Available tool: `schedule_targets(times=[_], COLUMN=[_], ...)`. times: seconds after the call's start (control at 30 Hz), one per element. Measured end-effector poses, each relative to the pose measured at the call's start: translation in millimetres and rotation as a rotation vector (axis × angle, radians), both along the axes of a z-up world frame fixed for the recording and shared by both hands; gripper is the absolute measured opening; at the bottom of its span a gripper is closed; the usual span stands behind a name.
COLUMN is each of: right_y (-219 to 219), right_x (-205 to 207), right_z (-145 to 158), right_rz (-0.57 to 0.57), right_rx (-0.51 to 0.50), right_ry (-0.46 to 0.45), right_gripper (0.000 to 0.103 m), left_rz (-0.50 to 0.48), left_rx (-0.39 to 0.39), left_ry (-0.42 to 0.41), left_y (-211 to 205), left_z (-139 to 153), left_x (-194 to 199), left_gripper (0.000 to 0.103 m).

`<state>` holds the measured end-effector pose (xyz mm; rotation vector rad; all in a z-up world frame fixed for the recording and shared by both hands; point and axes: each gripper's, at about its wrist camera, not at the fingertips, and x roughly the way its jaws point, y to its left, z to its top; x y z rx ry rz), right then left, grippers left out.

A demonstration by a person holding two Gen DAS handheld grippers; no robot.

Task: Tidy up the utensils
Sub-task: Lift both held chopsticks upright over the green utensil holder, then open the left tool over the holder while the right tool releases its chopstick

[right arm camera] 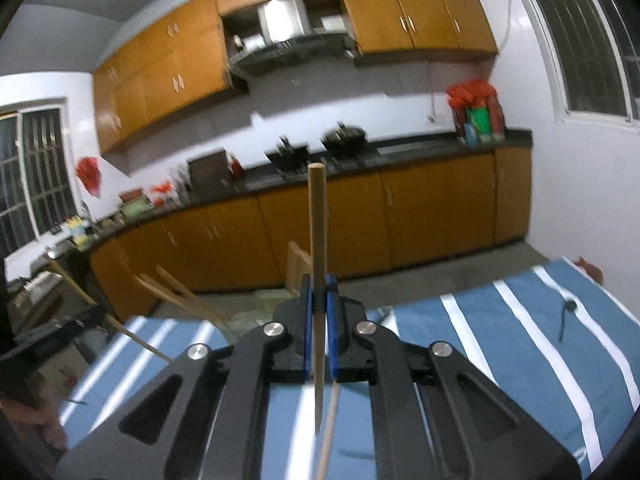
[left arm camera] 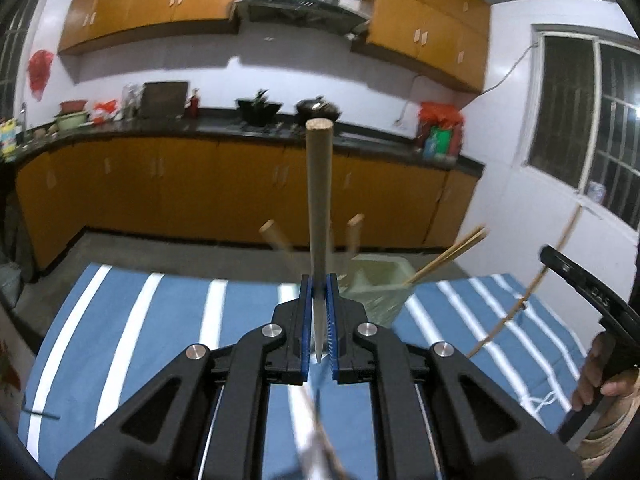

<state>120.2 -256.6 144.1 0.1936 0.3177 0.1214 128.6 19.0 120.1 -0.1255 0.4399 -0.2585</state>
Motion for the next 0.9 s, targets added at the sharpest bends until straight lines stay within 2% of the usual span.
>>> schedule_targets(times=[0.23, 0.37, 0.47, 0.57, 0.9], right_y=[16, 24, 28, 31, 34], right_x=[12, 29, 46, 66, 109], right_z=[45, 56, 55, 46, 4], right_rz=[0.01, -0.012, -0.032, -0.038, -0.022], right_rx=[0.036, 0.041, 0.031, 0.023, 0.014], right_ry=[-0.147, -0.219, -0.242, -0.227, -0.104], right_gripper=[0.008, 0.008, 0.008, 0.008, 0.011], left_rz=[-0.022, -0.008, 0.002, 0.005, -0.028], left_rx=[-0.009, -0.014, 0.0, 0.007, 0.003], left_ry=[-0.104, -0.161, -0.182, -0.167, -0.035], left_y=[-28, -36, -42, -46, -49], left_z=[37, 51, 51, 41, -4], left_x=[13, 24, 38, 51, 80], left_gripper=[0.008, 0.008, 0.008, 0.008, 0.008])
